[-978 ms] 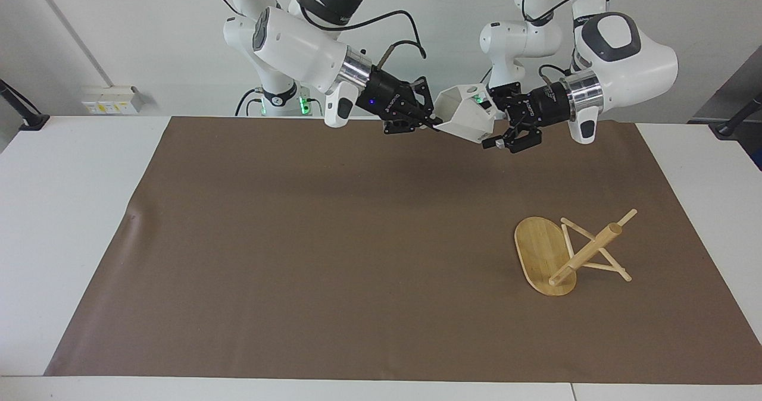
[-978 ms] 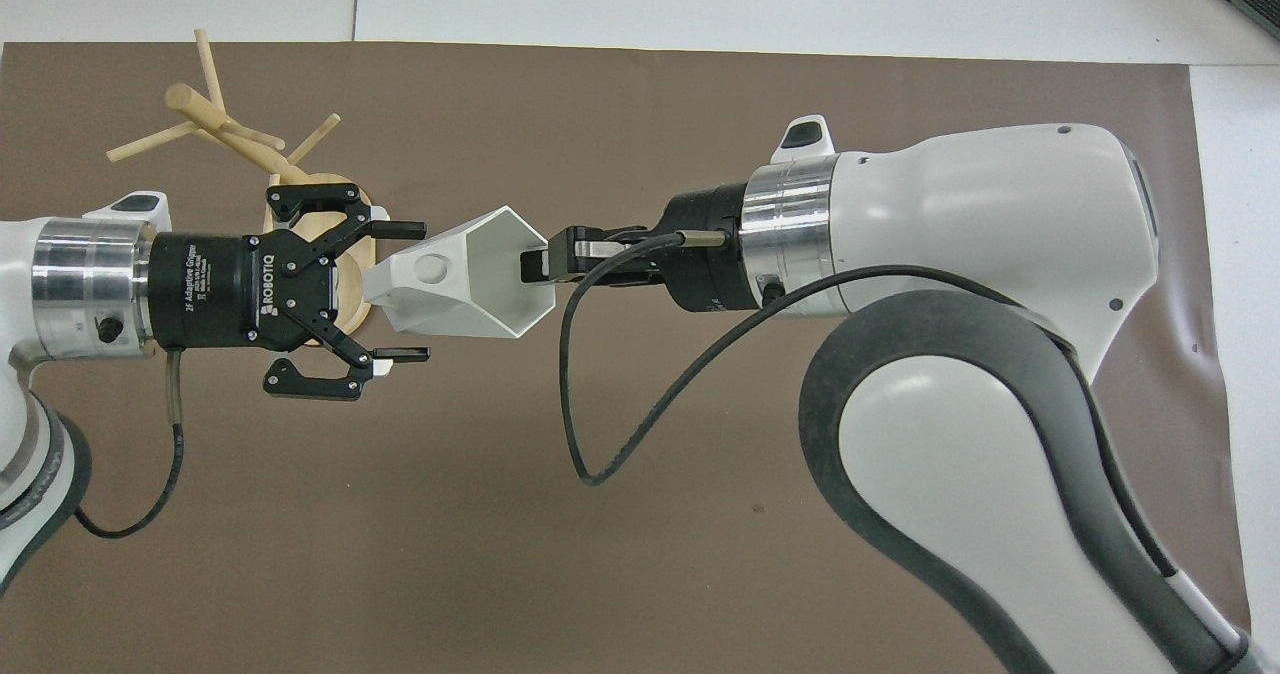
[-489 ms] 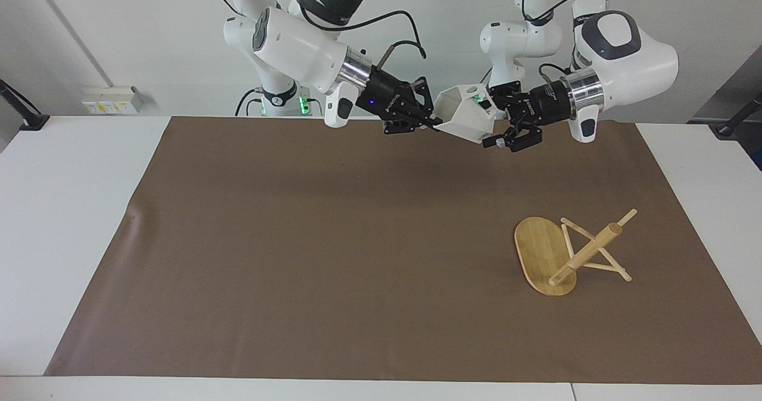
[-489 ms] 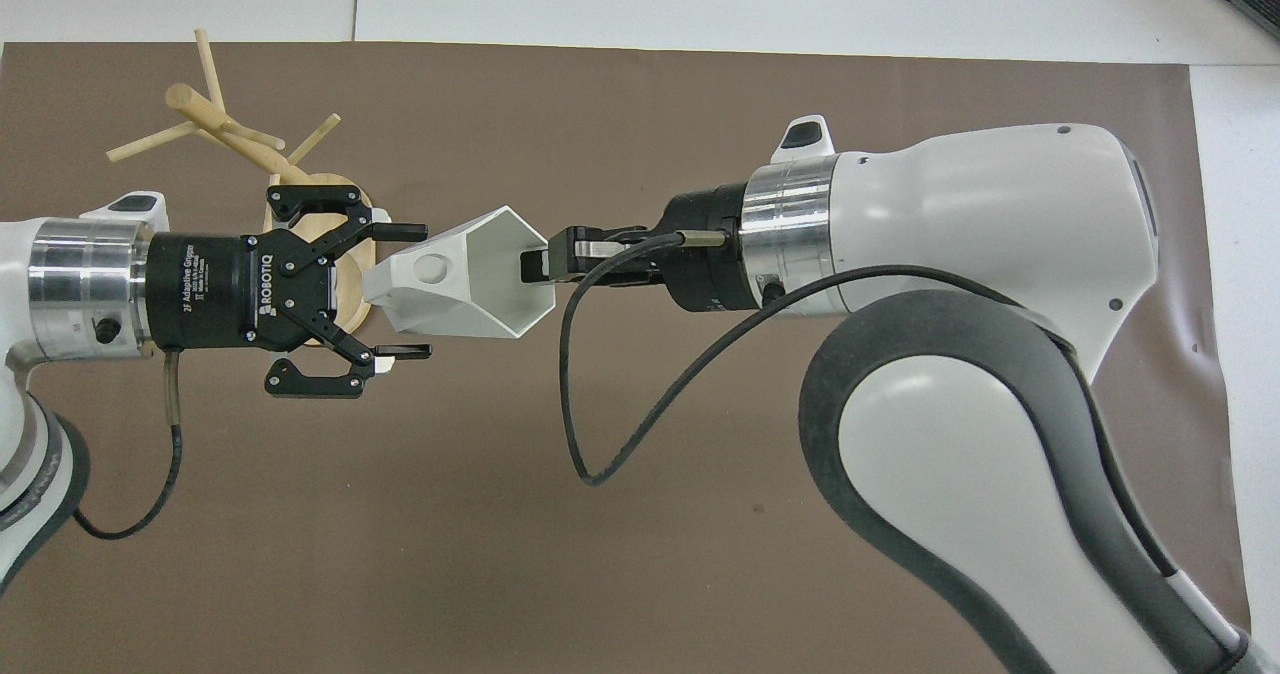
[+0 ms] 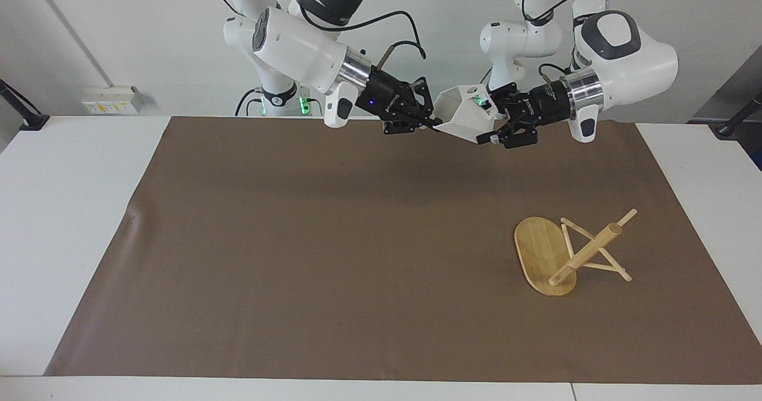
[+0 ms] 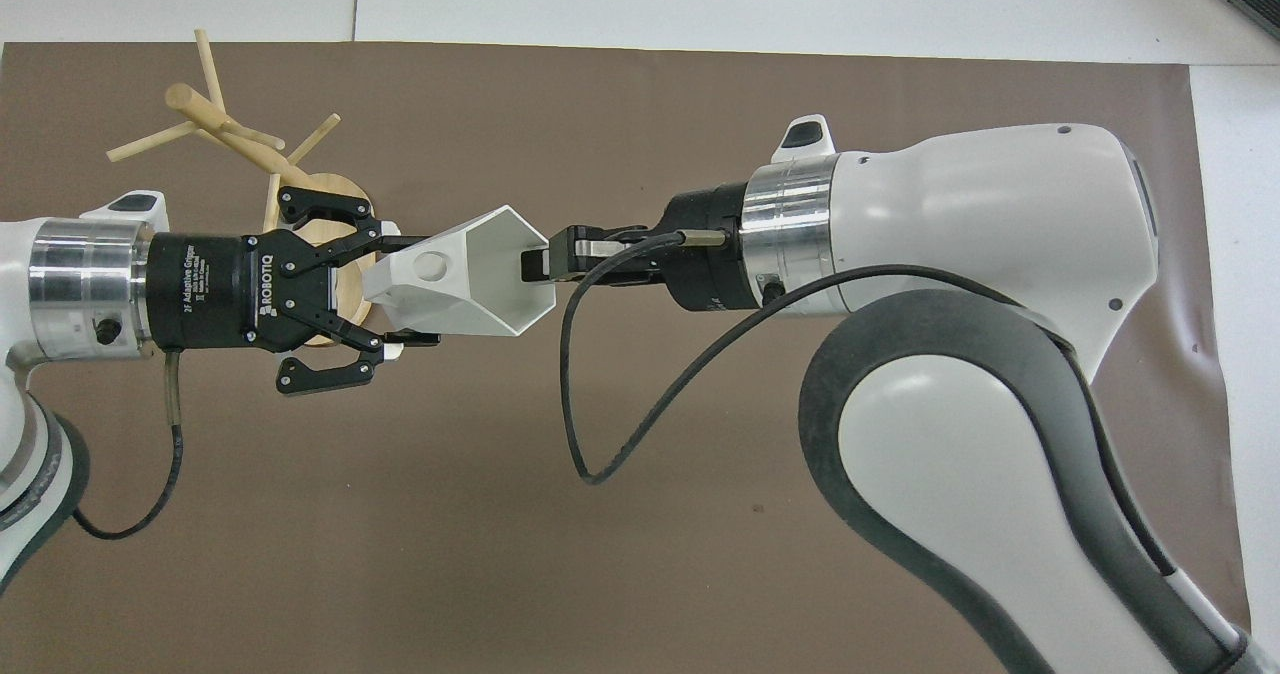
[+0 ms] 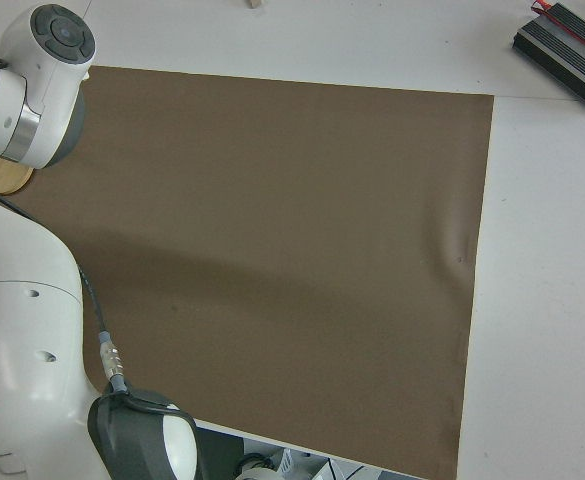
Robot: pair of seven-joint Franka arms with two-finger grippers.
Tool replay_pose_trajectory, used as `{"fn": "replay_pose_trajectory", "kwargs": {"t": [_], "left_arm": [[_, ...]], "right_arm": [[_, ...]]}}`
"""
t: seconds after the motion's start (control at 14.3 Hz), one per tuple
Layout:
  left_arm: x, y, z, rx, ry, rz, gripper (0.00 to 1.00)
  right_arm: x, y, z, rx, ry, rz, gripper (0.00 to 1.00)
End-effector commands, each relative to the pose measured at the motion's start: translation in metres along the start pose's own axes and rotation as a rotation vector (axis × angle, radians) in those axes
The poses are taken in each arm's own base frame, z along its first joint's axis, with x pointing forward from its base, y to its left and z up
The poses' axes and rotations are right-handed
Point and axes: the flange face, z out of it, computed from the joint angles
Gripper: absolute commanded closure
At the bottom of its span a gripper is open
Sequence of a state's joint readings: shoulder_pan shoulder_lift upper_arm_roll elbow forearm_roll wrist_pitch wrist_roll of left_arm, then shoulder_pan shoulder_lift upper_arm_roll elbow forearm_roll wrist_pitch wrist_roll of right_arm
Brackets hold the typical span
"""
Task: Hang cup on rack
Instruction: 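Grasp the cup with the left gripper while the right gripper holds it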
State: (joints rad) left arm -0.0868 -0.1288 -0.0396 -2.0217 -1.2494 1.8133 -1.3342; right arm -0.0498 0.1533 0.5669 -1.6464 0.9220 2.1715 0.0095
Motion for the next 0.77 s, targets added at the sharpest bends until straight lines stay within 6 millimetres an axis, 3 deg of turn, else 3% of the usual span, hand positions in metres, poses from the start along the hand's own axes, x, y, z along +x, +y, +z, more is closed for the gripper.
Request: {"fn": "replay_pose_trajectory", "kwargs": {"t": [0.0, 0.14, 0.35, 0.7], "left_arm": [[-0.0036, -0.0096, 0.0005, 0.003, 0.021, 0.044, 1.0], [-0.0028, -0.0079, -0.002, -0.012, 0.024, 0.035, 1.0], [-0.0008, -0.0075, -0.0048, -0.013, 0.022, 0.028, 1.0], [-0.0007, -0.008, -0.0049, -0.007, 0.02, 0.024, 1.0]], "right_arm": [[0.002, -0.0041, 0.0009, 0.021, 0.013, 0.019, 1.0], [0.002, -0.0043, 0.0009, 0.023, 0.013, 0.021, 0.97], [0.0037, -0.0033, -0.0008, 0.013, 0.027, 0.012, 0.77], [0.0058, -0.0039, -0.0042, 0.003, 0.06, -0.004, 0.59]]}}
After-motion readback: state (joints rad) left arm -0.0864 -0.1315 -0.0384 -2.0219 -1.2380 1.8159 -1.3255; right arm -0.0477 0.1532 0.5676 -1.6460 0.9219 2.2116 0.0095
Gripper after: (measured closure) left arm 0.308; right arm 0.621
